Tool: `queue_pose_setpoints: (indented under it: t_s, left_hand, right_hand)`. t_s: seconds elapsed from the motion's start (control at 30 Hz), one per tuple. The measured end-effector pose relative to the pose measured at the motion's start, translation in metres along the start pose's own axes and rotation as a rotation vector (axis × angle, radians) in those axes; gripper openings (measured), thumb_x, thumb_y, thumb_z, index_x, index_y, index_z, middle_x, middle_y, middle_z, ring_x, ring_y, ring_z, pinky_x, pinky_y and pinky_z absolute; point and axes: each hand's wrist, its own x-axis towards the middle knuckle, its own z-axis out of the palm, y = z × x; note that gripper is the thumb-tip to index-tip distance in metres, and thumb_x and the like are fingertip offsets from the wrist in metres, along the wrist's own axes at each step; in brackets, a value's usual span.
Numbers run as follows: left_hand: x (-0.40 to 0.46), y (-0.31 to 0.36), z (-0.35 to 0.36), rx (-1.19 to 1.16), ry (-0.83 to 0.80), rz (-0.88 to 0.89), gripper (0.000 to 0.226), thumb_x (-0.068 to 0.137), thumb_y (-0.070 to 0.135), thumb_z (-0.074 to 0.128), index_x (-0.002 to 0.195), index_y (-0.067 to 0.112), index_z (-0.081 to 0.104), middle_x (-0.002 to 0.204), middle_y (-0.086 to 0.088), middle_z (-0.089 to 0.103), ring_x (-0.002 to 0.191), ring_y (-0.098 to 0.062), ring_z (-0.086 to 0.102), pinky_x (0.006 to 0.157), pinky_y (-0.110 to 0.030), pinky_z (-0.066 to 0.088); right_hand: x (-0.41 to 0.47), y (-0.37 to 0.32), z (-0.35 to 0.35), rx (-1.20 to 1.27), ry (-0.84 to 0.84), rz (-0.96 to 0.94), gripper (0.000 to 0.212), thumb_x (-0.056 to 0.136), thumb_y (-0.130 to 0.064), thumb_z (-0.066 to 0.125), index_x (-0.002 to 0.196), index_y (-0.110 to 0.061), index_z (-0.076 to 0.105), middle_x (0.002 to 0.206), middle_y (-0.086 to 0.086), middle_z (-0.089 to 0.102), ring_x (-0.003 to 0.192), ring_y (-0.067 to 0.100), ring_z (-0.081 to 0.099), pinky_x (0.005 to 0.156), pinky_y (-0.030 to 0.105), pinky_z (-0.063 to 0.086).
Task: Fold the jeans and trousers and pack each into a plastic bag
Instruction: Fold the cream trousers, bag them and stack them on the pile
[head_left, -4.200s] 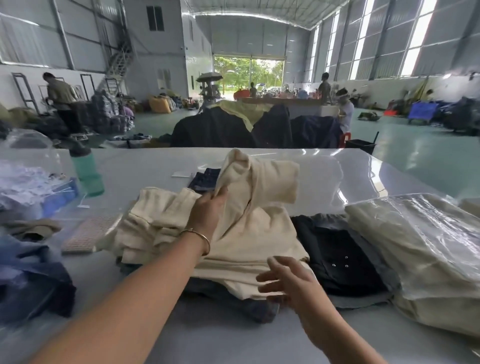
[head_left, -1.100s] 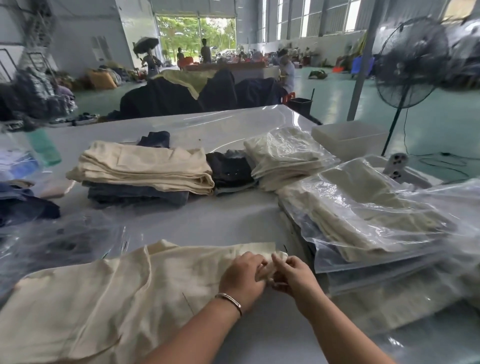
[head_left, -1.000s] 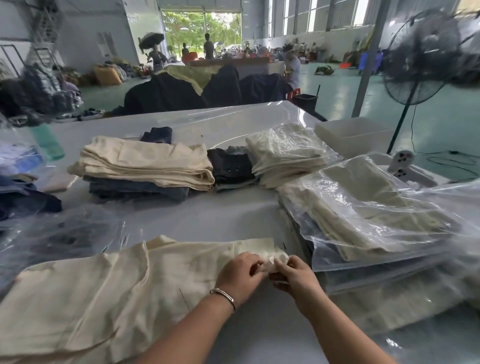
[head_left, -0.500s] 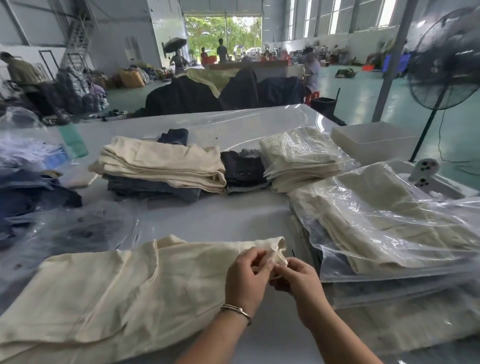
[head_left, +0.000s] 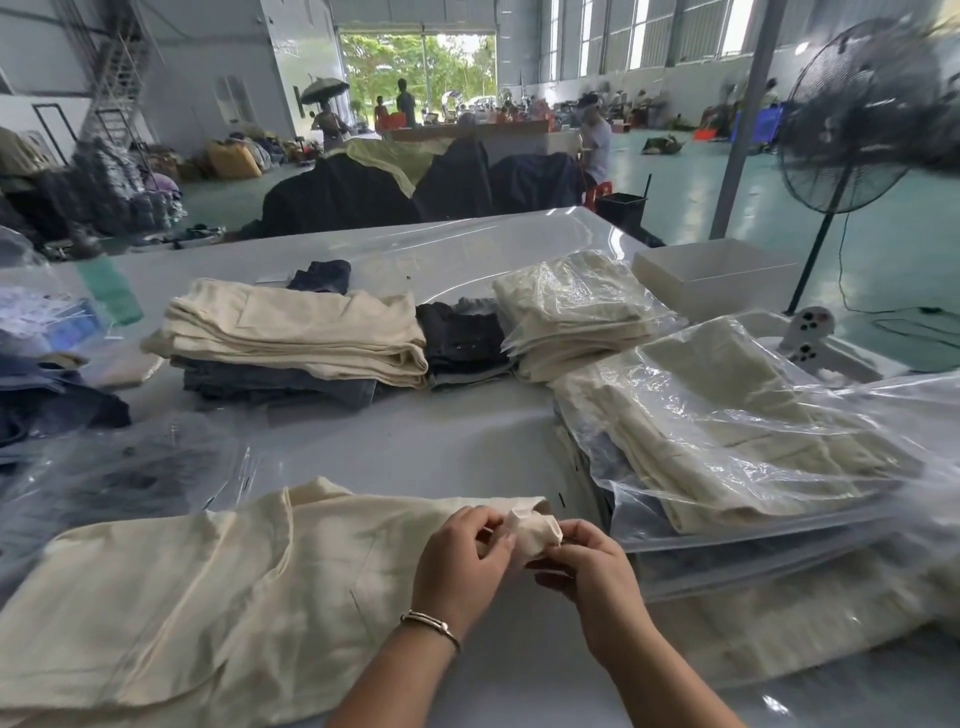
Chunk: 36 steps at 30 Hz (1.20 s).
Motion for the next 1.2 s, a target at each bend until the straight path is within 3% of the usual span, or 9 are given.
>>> queue_pose_setpoints:
  t_s: [0.13,0.33,0.53,0.67,0.83,0.93,1.03,1.1,1.2]
  left_hand:
    - [-0.007,-0.006,-0.002,0.019,-0.133,0.056,0.025,0.077,0.038,0.073,0.100,0.027,0.070,0.096,0.014,0.065,0.087,0.000,0.060,0.079,-0.018,0.049]
    - [-0.010,-0.002,0.001,-0.071,0.079,0.052,0.012,0.082,0.027,0.073,0.093,0.023,0.076,0.084,0.015,0.064,0.072,-0.004,0.061,0.066,-0.022,0.051]
    - [-0.005,0.000,-0.001,0.035,-0.165,0.186,0.040,0.072,0.034,0.068,0.109,0.018,0.070,0.100,0.009,0.057,0.093,-0.008,0.056,0.083,-0.019,0.047]
    - [-0.012,0.004,0.011,0.193,-0.167,0.258,0.042,0.066,0.031,0.065,0.104,0.013,0.068,0.104,0.002,0.058,0.097,-0.016,0.055,0.088,-0.024,0.045]
    - [-0.032,-0.006,0.022,0.198,-0.013,0.224,0.044,0.076,0.038,0.059,0.112,0.013,0.068,0.107,0.000,0.067,0.098,-0.014,0.061,0.088,-0.026,0.047]
    - [-0.041,-0.016,0.018,0.309,-0.042,0.185,0.056,0.073,0.033,0.052,0.123,0.012,0.063,0.119,-0.004,0.065,0.104,-0.014,0.055,0.088,-0.026,0.044]
    - [-0.043,-0.026,0.001,0.355,-0.039,0.078,0.061,0.068,0.015,0.044,0.126,0.010,0.061,0.127,-0.007,0.062,0.102,-0.020,0.063,0.079,-0.028,0.047]
    - [-0.043,-0.035,-0.012,0.341,0.009,0.050,0.063,0.070,0.003,0.044,0.131,0.013,0.057,0.133,-0.009,0.058,0.093,-0.019,0.069,0.064,-0.023,0.053]
    - [-0.048,-0.049,-0.021,0.347,0.044,-0.100,0.085,0.057,-0.013,0.062,0.135,0.018,0.051,0.135,-0.012,0.056,0.073,-0.019,0.071,0.042,-0.019,0.045]
  right_hand:
    - [0.002,0.003,-0.002,0.091,-0.038,0.057,0.014,0.083,0.012,0.053,0.084,0.000,0.061,0.073,0.017,0.066,0.063,0.022,0.063,0.059,0.029,0.051]
    - [0.000,0.002,0.009,-0.170,-0.112,-0.034,0.012,0.083,0.005,0.062,0.077,-0.002,0.069,0.071,0.012,0.070,0.069,0.020,0.066,0.057,0.022,0.051]
    - [0.000,-0.007,0.005,-0.062,-0.192,0.104,0.029,0.090,-0.025,0.058,0.085,-0.001,0.074,0.079,0.021,0.069,0.069,0.026,0.065,0.061,0.032,0.054]
    - [0.004,-0.001,0.014,-0.043,-0.001,0.171,0.029,0.079,-0.030,0.075,0.075,-0.003,0.066,0.060,0.012,0.062,0.048,0.020,0.060,0.042,0.022,0.042]
    - [0.013,0.003,0.015,-0.092,0.112,0.155,0.019,0.086,-0.014,0.068,0.089,-0.004,0.053,0.067,0.013,0.062,0.055,0.022,0.060,0.046,0.027,0.047]
    - [0.015,-0.008,0.018,-0.173,0.129,0.013,0.010,0.086,-0.001,0.063,0.088,-0.003,0.054,0.082,0.021,0.063,0.065,0.024,0.061,0.053,0.031,0.051]
    - [0.011,-0.028,0.026,-0.268,0.068,-0.360,0.020,0.079,0.008,0.065,0.087,-0.011,0.061,0.078,0.012,0.063,0.068,0.017,0.056,0.063,0.038,0.049]
    - [0.008,-0.037,0.031,-0.240,0.010,-0.556,0.029,0.078,0.009,0.065,0.091,-0.016,0.063,0.071,0.000,0.063,0.065,0.011,0.054,0.060,0.028,0.046]
    - [0.013,-0.033,0.029,-0.169,0.193,-0.542,0.044,0.082,0.003,0.061,0.112,-0.029,0.056,0.065,-0.002,0.059,0.056,0.008,0.049,0.053,0.023,0.043]
